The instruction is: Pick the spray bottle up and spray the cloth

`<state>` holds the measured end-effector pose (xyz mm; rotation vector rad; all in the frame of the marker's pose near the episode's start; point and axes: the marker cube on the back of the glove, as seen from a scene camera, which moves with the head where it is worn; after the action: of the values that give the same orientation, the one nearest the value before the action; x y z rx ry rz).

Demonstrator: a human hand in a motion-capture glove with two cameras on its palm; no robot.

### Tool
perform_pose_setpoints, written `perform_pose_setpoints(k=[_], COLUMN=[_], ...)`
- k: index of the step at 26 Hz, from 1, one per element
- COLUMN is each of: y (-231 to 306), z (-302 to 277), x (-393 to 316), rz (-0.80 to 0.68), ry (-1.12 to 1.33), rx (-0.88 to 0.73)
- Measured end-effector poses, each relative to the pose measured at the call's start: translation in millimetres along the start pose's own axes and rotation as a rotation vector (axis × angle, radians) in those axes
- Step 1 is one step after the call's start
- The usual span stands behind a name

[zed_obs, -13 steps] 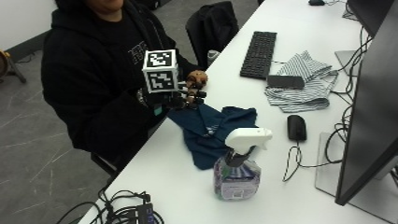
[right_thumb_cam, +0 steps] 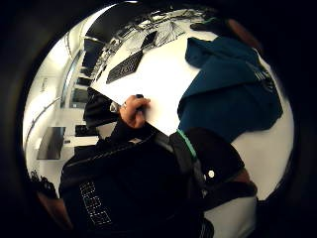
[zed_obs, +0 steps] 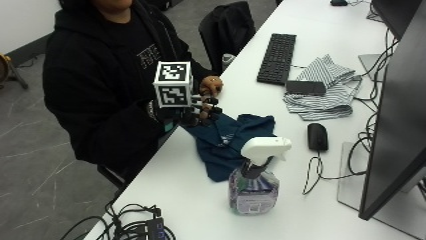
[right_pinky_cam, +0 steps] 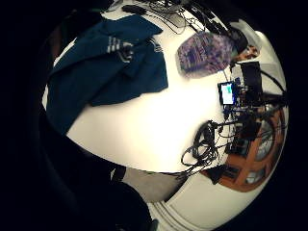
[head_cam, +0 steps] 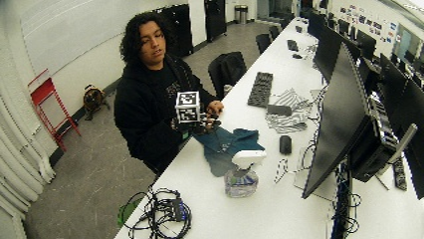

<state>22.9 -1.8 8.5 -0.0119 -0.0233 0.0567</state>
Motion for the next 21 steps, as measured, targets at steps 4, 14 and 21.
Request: perform_pose_setpoints(k=[4, 14, 21], y=[1.2, -43.1, -54.7], z=[-7.6, -41.4, -73.6], x=[44.5, 176.9, 230.0], rz=[0.089, 0.365, 0.400], ry=[-0.027, -0.187, -0.333], rx=[0.057, 0.326, 0.418])
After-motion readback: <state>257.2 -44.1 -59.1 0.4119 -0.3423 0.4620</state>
